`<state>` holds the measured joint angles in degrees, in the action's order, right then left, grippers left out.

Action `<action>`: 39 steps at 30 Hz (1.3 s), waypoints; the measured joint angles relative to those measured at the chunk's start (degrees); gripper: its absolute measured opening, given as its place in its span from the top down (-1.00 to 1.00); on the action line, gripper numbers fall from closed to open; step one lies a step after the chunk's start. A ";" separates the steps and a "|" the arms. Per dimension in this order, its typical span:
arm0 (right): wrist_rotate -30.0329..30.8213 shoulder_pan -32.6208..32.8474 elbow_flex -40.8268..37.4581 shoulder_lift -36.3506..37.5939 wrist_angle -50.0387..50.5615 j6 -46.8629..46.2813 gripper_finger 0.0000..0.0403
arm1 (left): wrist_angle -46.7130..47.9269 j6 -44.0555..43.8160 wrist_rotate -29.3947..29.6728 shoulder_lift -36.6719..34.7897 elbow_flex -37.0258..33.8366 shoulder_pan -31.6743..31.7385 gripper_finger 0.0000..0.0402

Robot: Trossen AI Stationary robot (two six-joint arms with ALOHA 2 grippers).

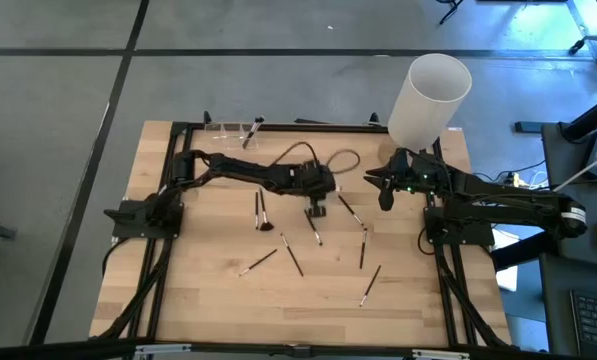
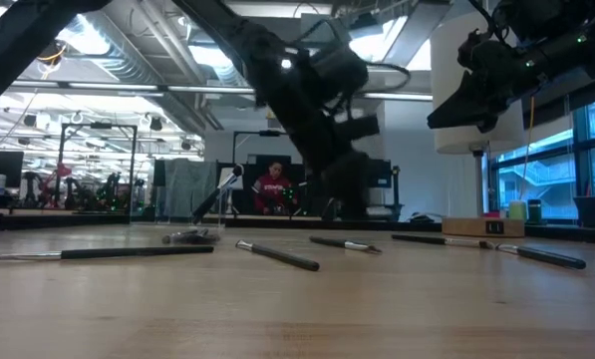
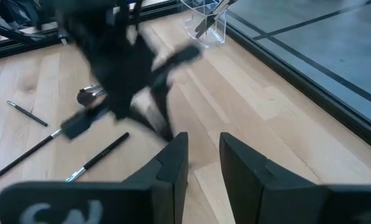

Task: Put items in baskets/containers
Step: Put the black eyeshadow brush into the transparent organizer

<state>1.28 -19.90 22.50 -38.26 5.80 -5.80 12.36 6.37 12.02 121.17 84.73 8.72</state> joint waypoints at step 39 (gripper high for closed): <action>-0.26 0.00 0.04 0.02 10.30 -7.42 0.54 | -55.50 -0.70 10.86 -39.22 -56.26 31.83 0.83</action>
<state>1.01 -19.90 22.55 -38.24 16.10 -13.22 -43.13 5.67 22.87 81.95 28.47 40.55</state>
